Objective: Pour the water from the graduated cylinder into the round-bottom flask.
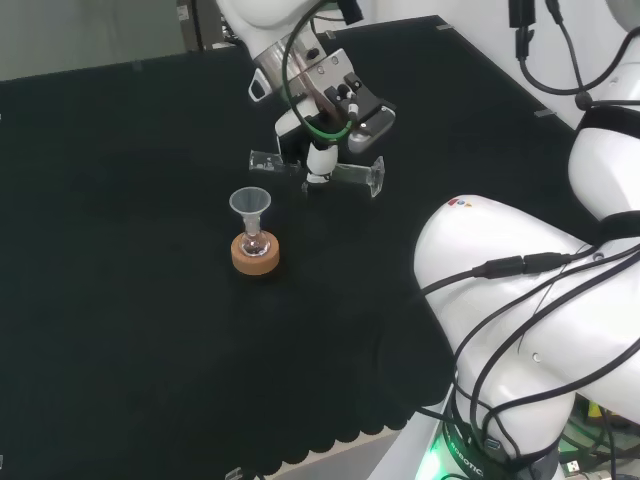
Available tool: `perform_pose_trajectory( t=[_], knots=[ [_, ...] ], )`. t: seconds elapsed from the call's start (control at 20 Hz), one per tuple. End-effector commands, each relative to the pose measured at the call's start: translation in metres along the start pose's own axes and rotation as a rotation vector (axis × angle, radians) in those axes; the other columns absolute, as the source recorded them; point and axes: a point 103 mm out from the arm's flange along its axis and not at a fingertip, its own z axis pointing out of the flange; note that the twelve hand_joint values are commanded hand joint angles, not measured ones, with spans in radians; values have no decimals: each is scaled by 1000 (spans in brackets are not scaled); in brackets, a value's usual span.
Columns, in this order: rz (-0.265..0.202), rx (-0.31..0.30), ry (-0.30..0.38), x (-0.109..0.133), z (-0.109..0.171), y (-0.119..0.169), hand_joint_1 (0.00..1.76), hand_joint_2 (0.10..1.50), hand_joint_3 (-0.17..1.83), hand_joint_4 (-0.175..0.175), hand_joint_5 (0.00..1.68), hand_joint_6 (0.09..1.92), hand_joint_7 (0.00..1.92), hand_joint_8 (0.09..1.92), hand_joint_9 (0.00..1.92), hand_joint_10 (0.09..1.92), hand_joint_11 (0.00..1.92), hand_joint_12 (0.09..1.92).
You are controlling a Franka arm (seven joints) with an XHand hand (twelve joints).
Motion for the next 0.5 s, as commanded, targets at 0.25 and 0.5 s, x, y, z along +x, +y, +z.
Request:
perform_pose_trajectory(
  t=[0.25,0.5],
  knots=[
    [-81,-147,60,-1,4,-1,1124,1162,2,-142,902,1136,1462,185,1632,87,1437,614],
    [-121,-195,107,-3,5,-1,1123,1162,2,-140,902,1136,1461,183,1629,87,1438,614]
  ],
)
